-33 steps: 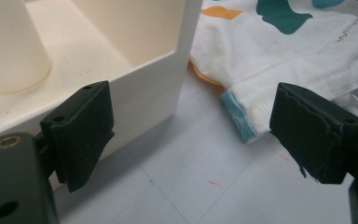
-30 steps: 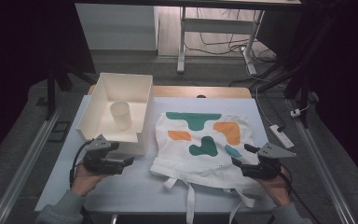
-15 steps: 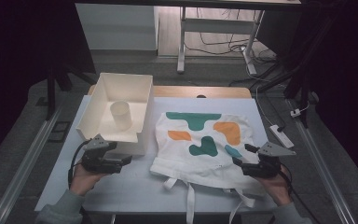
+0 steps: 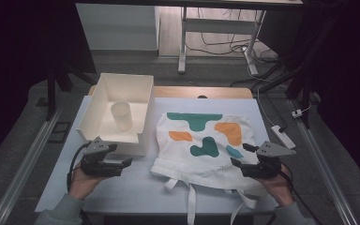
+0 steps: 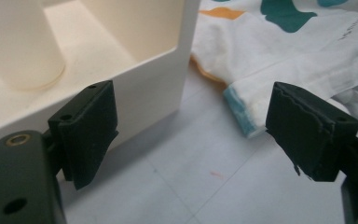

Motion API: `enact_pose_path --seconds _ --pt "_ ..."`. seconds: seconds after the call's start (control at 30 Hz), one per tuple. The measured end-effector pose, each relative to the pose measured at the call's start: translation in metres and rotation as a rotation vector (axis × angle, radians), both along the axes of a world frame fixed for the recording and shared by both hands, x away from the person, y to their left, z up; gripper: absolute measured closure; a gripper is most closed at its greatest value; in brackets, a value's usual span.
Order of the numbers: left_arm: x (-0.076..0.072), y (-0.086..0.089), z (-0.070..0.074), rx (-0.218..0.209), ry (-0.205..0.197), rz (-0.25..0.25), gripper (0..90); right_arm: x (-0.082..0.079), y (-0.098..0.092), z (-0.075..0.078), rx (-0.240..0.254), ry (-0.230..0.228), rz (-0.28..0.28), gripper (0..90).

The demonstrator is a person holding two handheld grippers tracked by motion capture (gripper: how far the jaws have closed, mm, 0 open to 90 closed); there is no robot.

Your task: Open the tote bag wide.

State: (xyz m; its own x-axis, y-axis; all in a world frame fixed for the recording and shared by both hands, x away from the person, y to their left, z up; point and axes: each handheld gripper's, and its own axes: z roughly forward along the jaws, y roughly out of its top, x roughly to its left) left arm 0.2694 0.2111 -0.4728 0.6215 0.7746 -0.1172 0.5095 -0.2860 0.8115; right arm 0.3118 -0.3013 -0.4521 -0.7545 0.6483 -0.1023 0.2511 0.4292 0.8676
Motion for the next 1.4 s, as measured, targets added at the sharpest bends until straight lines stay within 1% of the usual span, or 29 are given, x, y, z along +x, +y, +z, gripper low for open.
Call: enact_pose_path --seconds 0.1,0.17,0.2,0.23,0.3,0.4,0.43,0.47,0.5,0.57,0.6,0.7,0.73,0.77,0.8,0.83,0.97,1.0,1.03,1.1,1.13,1.17,1.23,1.27,1.33,1.4 --pt "0.003 -0.009 0.002 0.011 0.002 -0.023 17.0 -0.005 0.003 0.007 -0.009 -0.005 0.03 26.6" --pt "0.004 -0.015 0.002 0.023 0.004 -0.038 17.0 -0.006 0.003 0.01 -0.006 -0.009 0.034 26.8" --pt "0.003 -0.017 0.002 0.029 0.005 -0.047 17.0 -0.007 0.004 0.014 0.003 -0.011 0.043 27.0" --pt "0.003 -0.019 0.002 0.037 0.002 -0.054 17.0 -0.007 0.004 0.015 0.002 -0.01 0.045 27.1" --pt "0.001 -0.021 0.002 0.036 0.004 -0.065 17.3 -0.007 0.005 0.016 -0.002 -0.001 0.058 27.8" --pt "0.003 -0.023 0.002 0.034 0.015 -0.072 17.6 -0.005 0.008 0.016 -0.038 0.033 0.084 27.8" --pt "0.004 -0.024 0.002 0.033 0.019 -0.075 17.6 -0.005 0.008 0.016 -0.038 0.033 0.084 27.8" --pt "0.005 -0.025 0.002 0.032 0.021 -0.075 17.7 -0.004 0.01 0.016 -0.05 0.044 0.091 27.8" --pt "0.006 -0.027 0.003 0.034 0.02 -0.079 17.9 -0.004 0.013 0.016 -0.071 0.058 0.112 27.7" --pt "0.006 -0.031 0.003 0.037 0.019 -0.088 17.9 -0.004 0.017 0.017 -0.088 0.058 0.135 27.7" --pt "0.006 -0.032 0.003 0.039 0.02 -0.092 18.0 -0.004 0.017 0.017 -0.088 0.058 0.135 27.7" --pt "0.005 -0.035 0.003 0.028 0.023 -0.082 17.9 -0.004 0.025 0.019 -0.092 0.062 0.176 27.6" --pt "0.004 -0.036 0.003 0.023 0.024 -0.081 17.9 -0.004 0.025 0.019 -0.092 0.062 0.176 27.6" --pt "0.003 -0.037 0.003 0.023 0.023 -0.083 18.0 -0.004 0.028 0.019 -0.095 0.064 0.189 27.5" --pt "0.002 -0.038 0.002 0.028 0.023 -0.085 18.0 -0.001 0.032 0.019 -0.109 0.062 0.21 27.4" --pt "0.001 -0.039 0.0 0.034 0.025 -0.085 17.9 0.0 0.035 0.019 -0.118 0.062 0.215 27.3" --pt "0.002 -0.041 0.0 0.053 0.023 -0.1 18.0 0.005 0.038 0.019 -0.13 0.068 0.236 27.3" --pt "0.003 -0.042 0.001 0.054 0.019 -0.107 17.9 0.006 0.039 0.019 -0.142 0.075 0.242 27.3" --pt "0.003 -0.044 0.003 0.052 0.016 -0.114 17.9 0.006 0.04 0.018 -0.178 0.09 0.263 27.1" --pt "0.004 -0.048 0.006 0.046 0.014 -0.137 17.9 0.003 0.042 0.018 -0.186 0.109 0.284 27.3" --pt "0.004 -0.048 0.006 0.046 0.014 -0.137 17.9 0.003 0.042 0.018 -0.186 0.109 0.284 27.3" --pt "0.003 -0.05 0.006 0.047 0.014 -0.144 17.9 -0.002 0.045 0.017 -0.192 0.13 0.306 27.4" --pt "0.003 -0.051 0.006 0.056 0.014 -0.154 17.9 -0.007 0.05 0.016 -0.213 0.147 0.336 27.4" --pt "0.004 -0.051 0.004 0.064 0.016 -0.154 17.8 -0.011 0.055 0.013 -0.23 0.161 0.357 27.3" --pt "0.004 -0.05 0.004 0.062 0.017 -0.155 17.8 -0.018 0.065 0.009 -0.272 0.177 0.389 26.9" --pt "0.003 -0.048 0.004 0.044 0.019 -0.151 17.8 -0.025 0.075 0.003 -0.316 0.18 0.406 27.0"
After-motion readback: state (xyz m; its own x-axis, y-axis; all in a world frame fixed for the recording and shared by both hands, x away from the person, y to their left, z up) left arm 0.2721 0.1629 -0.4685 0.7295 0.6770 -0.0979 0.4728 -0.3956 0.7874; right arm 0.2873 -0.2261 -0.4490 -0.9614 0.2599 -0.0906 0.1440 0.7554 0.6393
